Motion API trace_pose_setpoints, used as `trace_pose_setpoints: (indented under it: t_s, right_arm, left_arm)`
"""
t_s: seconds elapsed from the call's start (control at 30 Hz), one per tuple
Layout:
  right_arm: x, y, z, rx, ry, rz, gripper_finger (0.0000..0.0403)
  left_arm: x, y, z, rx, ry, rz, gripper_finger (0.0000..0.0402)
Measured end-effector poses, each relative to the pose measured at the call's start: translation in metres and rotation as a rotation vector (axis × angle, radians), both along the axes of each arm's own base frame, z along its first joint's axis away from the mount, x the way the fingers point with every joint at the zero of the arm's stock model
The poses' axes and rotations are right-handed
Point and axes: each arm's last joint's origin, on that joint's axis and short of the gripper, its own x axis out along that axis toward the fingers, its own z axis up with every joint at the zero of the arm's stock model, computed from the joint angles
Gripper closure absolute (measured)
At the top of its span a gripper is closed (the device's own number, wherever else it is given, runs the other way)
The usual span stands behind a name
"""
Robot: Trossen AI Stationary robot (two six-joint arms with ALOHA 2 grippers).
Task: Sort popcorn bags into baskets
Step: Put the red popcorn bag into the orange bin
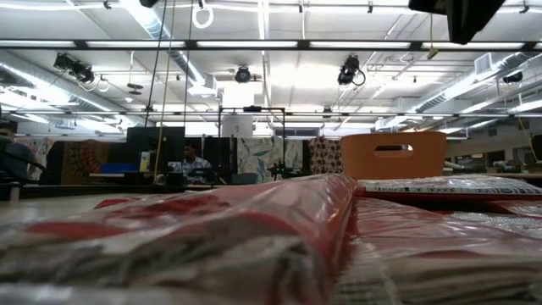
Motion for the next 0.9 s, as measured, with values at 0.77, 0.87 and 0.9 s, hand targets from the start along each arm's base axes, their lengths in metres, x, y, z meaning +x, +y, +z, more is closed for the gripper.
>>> trace_pose_setpoints:
  t_s: [0.77, 0.87, 0.9]
  right_arm:
    - [0.028, 0.009, -0.058, -0.182, 0.008, 0.105, 0.0126]
    - [0.028, 0.013, -0.068, -0.217, 0.020, 0.114, 0.0118]
    - [0.029, 0.014, -0.072, -0.222, 0.023, 0.111, 0.0118]
  left_arm:
    - [-0.010, -0.016, -0.009, 0.006, 0.098, -0.021, 0.0336]
    - [-0.010, -0.016, -0.010, 0.008, 0.103, -0.021, 0.0336]
    - [-0.010, -0.016, -0.010, 0.010, 0.106, -0.021, 0.0336]
